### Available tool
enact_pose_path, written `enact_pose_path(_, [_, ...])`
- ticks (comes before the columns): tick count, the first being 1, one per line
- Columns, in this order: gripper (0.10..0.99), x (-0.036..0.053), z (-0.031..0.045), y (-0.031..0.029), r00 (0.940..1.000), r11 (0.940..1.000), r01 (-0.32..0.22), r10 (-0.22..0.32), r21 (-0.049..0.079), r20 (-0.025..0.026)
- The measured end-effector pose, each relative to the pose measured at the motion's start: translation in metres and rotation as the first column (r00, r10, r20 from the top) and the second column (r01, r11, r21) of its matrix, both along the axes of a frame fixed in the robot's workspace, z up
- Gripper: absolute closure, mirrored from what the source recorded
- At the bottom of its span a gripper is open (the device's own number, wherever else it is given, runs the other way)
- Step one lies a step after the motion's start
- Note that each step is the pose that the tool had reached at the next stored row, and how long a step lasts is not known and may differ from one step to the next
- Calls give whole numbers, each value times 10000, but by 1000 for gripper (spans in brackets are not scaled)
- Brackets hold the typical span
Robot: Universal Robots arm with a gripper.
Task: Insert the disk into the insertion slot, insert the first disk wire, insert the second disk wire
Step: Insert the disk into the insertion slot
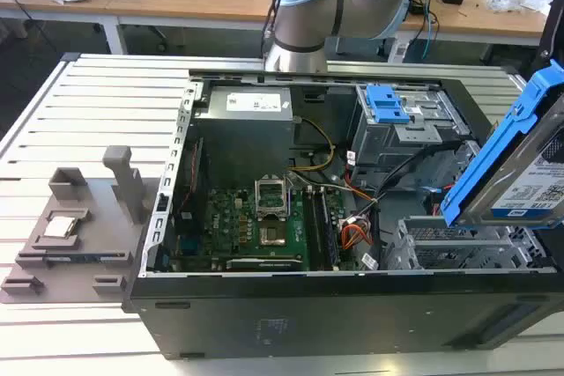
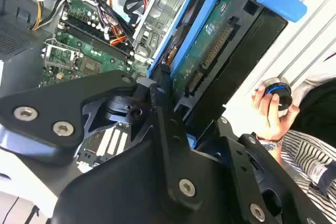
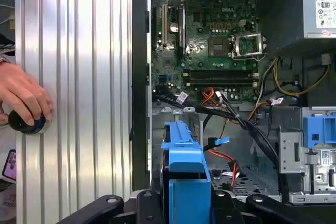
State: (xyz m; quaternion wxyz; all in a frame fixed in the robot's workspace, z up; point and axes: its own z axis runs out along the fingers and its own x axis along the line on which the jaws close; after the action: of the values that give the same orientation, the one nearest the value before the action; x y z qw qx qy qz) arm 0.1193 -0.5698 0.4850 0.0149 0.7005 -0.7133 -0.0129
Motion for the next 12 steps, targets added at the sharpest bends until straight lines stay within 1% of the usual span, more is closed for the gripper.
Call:
enact_pose_path(1, [725,-3,-35,0,10000,10000,1,-1,11,0])
enact_pose_path(2, [725,-5,-87,1,10000,10000,1,-1,14,0])
enact_pose_path(3, [725,-5,-100,15,10000,10000,0,0,24,0])
enact_pose_path(6, [725,-9,-131,105,10000,10000,2,-2,79,0])
enact_pose_path(9, [725,-29,-170,124,10000,10000,1,-1,98,0])
enact_pose_path(10, [725,-34,-193,126,10000,9999,1,-1,101,0])
enact_pose_path(12, [725,-38,-263,130,10000,10000,-1,1,97,0])
